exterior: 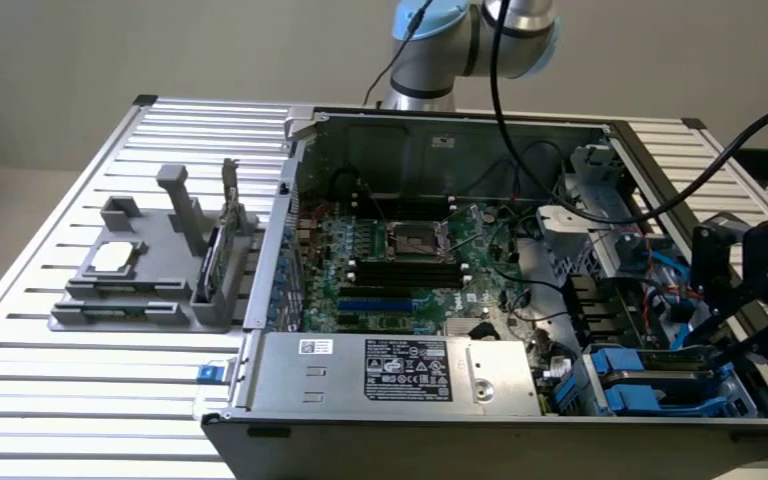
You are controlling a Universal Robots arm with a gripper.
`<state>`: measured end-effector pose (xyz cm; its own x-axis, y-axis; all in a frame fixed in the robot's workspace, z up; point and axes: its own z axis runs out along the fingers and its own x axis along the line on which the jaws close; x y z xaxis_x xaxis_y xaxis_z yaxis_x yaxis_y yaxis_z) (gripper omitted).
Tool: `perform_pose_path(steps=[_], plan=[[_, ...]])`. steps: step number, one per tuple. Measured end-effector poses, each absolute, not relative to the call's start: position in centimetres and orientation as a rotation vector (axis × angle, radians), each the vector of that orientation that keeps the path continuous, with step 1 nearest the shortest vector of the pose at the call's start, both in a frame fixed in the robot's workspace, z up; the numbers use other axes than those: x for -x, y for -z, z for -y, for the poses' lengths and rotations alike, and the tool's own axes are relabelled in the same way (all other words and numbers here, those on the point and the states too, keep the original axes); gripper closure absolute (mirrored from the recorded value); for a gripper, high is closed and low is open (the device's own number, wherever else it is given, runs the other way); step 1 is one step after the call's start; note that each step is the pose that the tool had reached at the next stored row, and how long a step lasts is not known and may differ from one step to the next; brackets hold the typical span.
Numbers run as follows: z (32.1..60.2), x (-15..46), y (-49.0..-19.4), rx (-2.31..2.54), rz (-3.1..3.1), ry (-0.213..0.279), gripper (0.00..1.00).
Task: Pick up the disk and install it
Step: 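Insert the first disk wire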
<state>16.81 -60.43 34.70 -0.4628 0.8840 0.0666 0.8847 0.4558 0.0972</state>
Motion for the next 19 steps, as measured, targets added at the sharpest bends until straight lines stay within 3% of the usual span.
perform_pose_path(steps=[19], plan=[[60.43, -17.01, -34.19, 1.616, 2.657, 0.228, 0.69]])
